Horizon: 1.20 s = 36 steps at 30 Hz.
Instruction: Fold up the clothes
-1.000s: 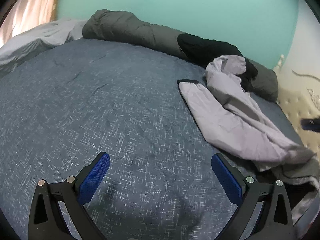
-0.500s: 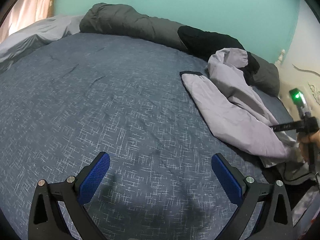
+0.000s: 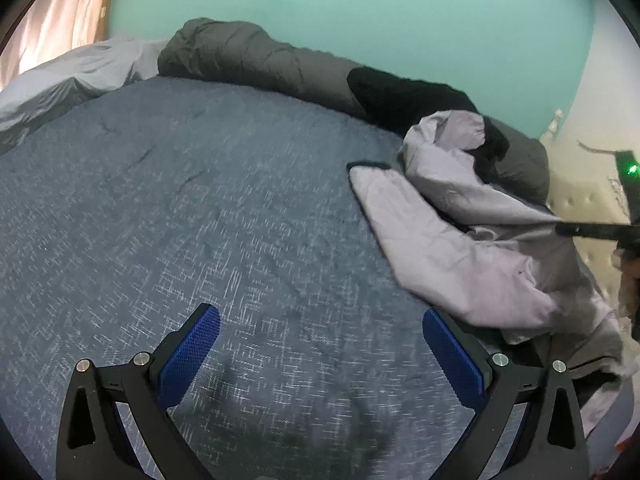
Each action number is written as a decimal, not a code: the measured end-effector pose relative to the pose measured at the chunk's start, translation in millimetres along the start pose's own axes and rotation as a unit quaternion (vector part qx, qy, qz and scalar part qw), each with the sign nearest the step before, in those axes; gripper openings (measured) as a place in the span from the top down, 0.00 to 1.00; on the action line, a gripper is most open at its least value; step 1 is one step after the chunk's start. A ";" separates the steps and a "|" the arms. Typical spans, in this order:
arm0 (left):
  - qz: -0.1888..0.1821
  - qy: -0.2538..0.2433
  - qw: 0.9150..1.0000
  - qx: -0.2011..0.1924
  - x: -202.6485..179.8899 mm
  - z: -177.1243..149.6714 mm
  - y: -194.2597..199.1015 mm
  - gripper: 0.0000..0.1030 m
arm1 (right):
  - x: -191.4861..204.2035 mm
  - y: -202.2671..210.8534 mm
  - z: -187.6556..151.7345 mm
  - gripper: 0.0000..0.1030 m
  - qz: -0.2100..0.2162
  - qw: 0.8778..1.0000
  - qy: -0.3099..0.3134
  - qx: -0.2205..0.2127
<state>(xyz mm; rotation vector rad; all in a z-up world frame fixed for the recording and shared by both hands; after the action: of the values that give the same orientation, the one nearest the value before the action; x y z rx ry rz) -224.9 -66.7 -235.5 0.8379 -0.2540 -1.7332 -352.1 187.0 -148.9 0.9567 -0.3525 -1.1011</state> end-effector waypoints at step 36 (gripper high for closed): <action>-0.033 -0.089 0.995 0.011 -67.8 16.8 80.4 0.00 | -30.6 127.5 -56.3 0.97 0.026 0.997 -0.032 -0.065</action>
<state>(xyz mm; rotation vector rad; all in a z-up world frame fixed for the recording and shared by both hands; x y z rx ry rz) -167.6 -36.4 -150.9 0.7153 -0.3687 -1.8735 -252.6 255.9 -73.3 0.7938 -0.3512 -1.0950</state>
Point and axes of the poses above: each gripper's, at about its wrist camera, not at the fingertips, and y roughly against the way its jaws point, x to its left, z to its top, the point moved 4 cm from there along -y, roughly the way its jaws point, and after that the axes turned 11 degrees about -z, right-handed, at the moved point
